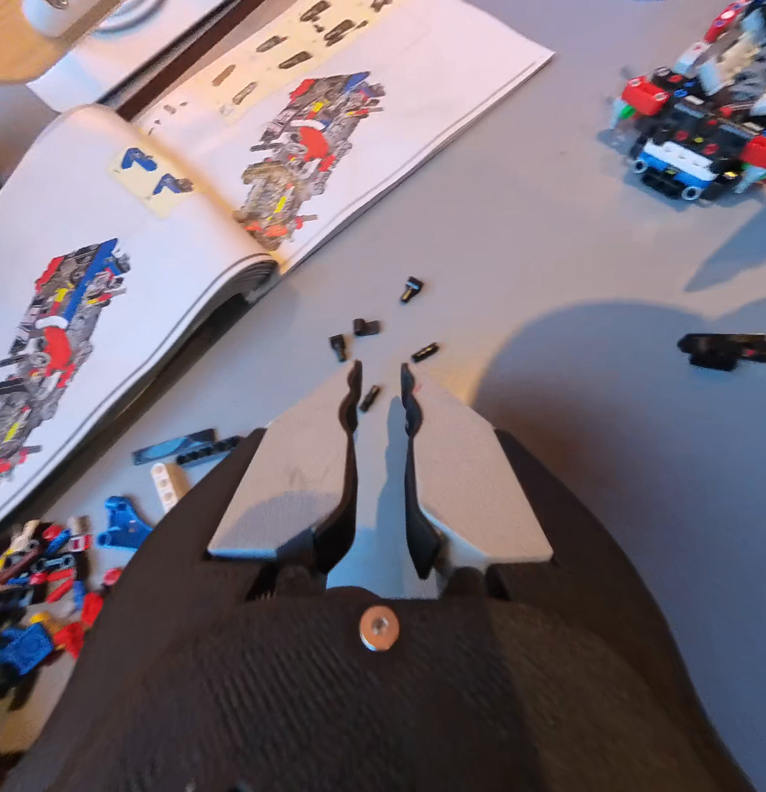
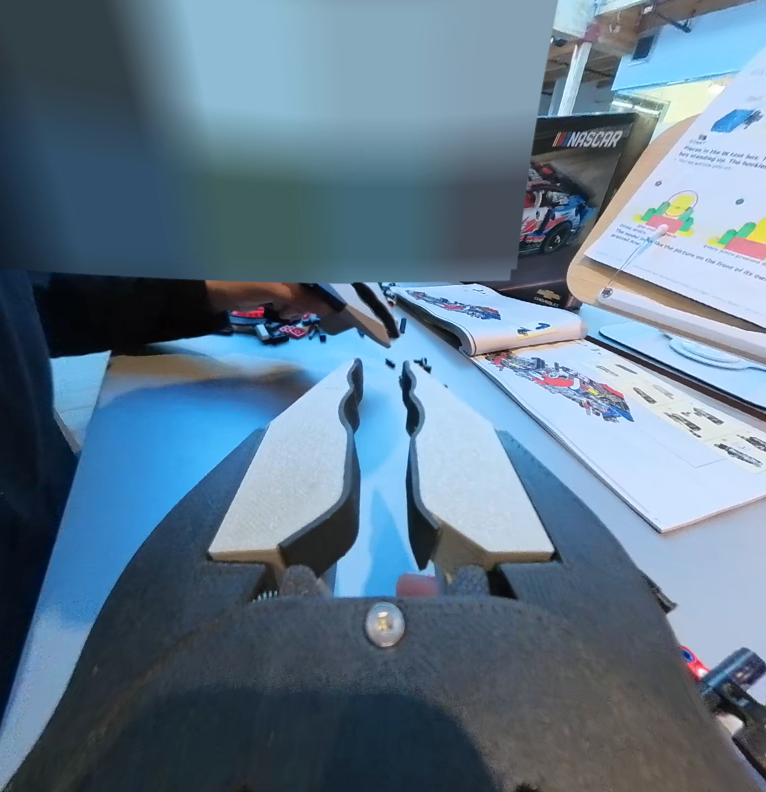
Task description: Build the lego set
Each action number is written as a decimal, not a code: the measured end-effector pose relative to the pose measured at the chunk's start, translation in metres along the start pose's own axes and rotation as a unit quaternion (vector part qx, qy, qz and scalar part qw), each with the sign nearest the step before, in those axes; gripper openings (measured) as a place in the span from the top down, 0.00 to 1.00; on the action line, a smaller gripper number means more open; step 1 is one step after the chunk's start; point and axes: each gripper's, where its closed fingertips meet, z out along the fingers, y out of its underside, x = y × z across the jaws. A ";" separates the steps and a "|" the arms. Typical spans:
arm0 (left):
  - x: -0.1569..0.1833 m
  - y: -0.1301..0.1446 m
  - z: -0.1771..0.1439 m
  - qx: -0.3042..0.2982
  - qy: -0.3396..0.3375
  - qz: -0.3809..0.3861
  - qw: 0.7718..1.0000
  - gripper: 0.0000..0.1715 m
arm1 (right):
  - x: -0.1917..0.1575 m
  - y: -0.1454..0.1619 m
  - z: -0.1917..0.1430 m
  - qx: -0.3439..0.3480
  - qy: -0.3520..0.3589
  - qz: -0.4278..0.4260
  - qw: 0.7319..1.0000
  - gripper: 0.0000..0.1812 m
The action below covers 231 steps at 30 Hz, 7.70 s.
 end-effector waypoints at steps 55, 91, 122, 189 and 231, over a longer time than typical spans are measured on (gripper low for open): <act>0.224 -0.024 -0.008 0.038 0.359 0.290 0.886 0.96 | -0.061 0.080 -0.017 -0.225 -0.083 -0.105 0.965 0.98; 0.169 -0.010 0.033 0.022 0.171 0.180 0.968 0.92 | -0.035 0.107 -0.034 -0.322 -0.076 0.149 0.932 0.98; 0.169 0.008 0.016 -0.060 0.369 0.312 0.873 0.81 | -0.045 0.114 -0.053 -0.346 -0.087 -0.081 0.931 0.87; 0.177 0.012 0.011 -0.011 0.343 0.169 0.924 0.93 | -0.055 0.114 0.029 -0.350 -0.129 -0.004 0.928 0.93; 0.202 0.010 0.006 0.002 0.349 0.189 0.918 0.91 | -0.055 0.116 -0.030 -0.352 -0.083 -0.030 0.932 0.97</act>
